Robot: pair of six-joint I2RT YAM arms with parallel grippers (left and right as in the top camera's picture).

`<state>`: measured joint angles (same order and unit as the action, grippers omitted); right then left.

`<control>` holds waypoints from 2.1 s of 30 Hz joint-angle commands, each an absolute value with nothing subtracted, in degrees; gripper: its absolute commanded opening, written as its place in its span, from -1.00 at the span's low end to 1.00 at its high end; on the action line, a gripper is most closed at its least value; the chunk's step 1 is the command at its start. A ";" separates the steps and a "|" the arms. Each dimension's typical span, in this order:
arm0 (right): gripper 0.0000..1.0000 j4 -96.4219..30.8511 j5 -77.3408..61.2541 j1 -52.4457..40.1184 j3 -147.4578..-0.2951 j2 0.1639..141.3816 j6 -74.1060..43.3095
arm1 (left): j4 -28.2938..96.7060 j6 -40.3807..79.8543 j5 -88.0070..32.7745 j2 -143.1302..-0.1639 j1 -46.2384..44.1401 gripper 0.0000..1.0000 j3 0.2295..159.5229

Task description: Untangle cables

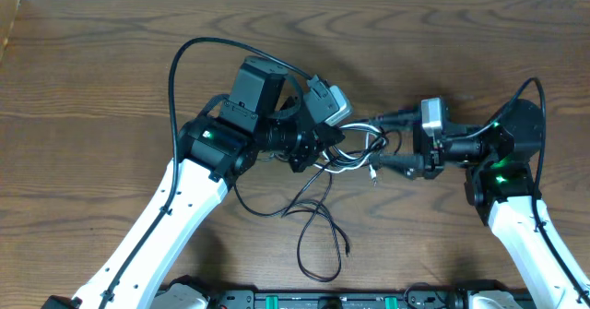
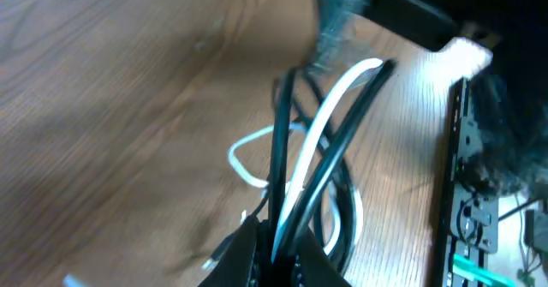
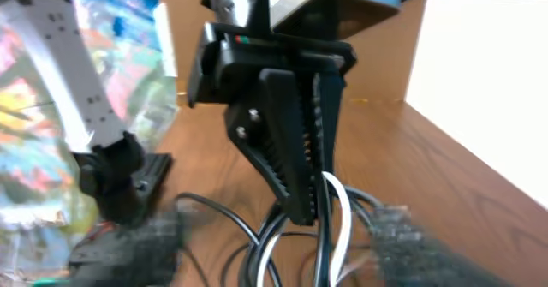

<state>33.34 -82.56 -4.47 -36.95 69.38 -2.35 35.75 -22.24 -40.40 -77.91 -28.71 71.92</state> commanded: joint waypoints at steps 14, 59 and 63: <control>0.99 29.74 -63.20 -3.14 -37.01 69.49 -16.38 | 31.42 -0.34 -20.69 -77.89 -28.69 -0.85 72.55; -0.45 27.73 -41.47 -13.98 -37.01 69.78 -64.20 | 17.02 9.39 -16.84 -77.80 -32.99 -0.85 72.53; -0.74 25.28 -40.60 -13.98 -37.01 69.78 -62.06 | 15.94 12.25 -16.88 -77.82 -32.99 -0.85 72.53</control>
<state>25.87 -41.43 -13.85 -36.91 69.78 -64.64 16.75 9.32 -17.61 -77.91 -32.80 71.90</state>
